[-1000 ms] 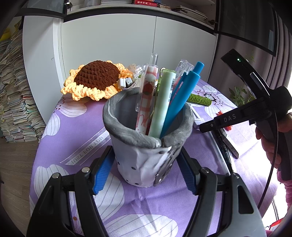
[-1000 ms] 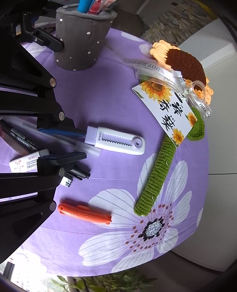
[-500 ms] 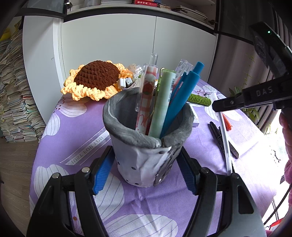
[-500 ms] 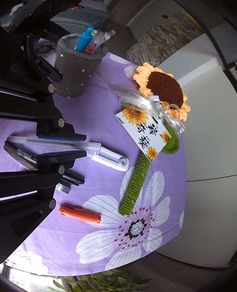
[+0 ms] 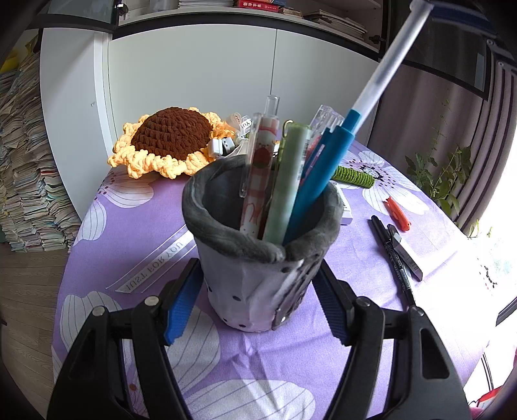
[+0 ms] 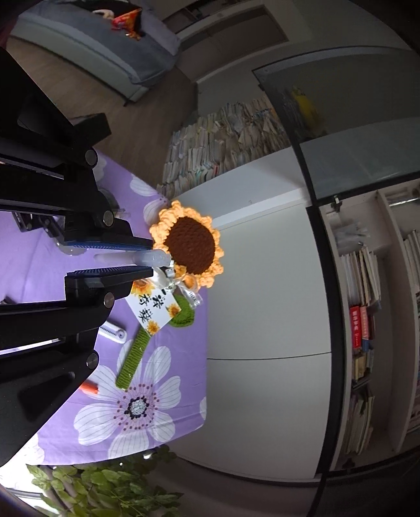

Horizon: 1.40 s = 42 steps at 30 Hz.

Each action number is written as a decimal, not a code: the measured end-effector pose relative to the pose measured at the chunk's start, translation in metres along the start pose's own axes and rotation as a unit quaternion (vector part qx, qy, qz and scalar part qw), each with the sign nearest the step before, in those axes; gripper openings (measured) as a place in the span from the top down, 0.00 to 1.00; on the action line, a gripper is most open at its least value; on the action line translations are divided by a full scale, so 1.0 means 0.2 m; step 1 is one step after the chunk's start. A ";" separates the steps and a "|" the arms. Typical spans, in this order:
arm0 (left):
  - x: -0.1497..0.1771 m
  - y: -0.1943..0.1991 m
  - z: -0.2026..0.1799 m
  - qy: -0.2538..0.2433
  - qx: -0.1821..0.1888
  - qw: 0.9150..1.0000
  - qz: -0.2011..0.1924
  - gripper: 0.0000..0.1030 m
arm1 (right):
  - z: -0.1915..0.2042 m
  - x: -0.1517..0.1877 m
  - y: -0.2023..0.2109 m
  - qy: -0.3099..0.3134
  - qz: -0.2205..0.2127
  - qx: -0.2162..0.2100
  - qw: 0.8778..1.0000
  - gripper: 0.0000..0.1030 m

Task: Organize stationery
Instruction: 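Insert the clear pen into the grey holder and open the right gripper, then grasp the black marker on the tablecloth with the right gripper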

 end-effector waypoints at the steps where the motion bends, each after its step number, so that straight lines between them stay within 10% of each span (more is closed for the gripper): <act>1: 0.00 0.00 0.00 0.000 0.000 1.000 0.000 0.33 | 0.03 -0.02 0.02 0.007 -0.009 -0.004 1.000 0.90; 13: 0.00 0.00 0.00 0.000 0.000 1.000 0.000 0.33 | 0.21 -0.02 0.01 0.046 -0.018 -0.037 0.998 0.90; 27: 0.00 0.00 0.00 0.000 0.000 1.000 0.000 0.33 | 0.13 0.17 -0.31 0.021 0.110 -0.046 0.993 0.89; 30: 0.00 0.00 0.00 0.000 0.000 1.000 0.000 0.33 | 0.08 0.16 -0.24 0.006 0.090 -0.050 0.995 0.73; 37: 0.00 0.00 0.00 0.000 0.000 1.000 0.000 0.33 | -0.10 0.12 -0.12 -0.031 0.047 0.003 0.998 0.57; 42: 0.00 0.00 0.00 0.000 0.000 1.000 0.000 0.33 | -0.33 0.23 -0.28 -0.072 0.129 0.086 0.985 0.57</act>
Point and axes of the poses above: each gripper's, at about its wrist camera, not at the fingertips, and y roughly against the way its jaws point, z to its left, x to its underside, the point moved 2 cm from there along -y, roughly the way its jaws point, and after that the axes turned 2 degrees about z, right-handed, at the moved point
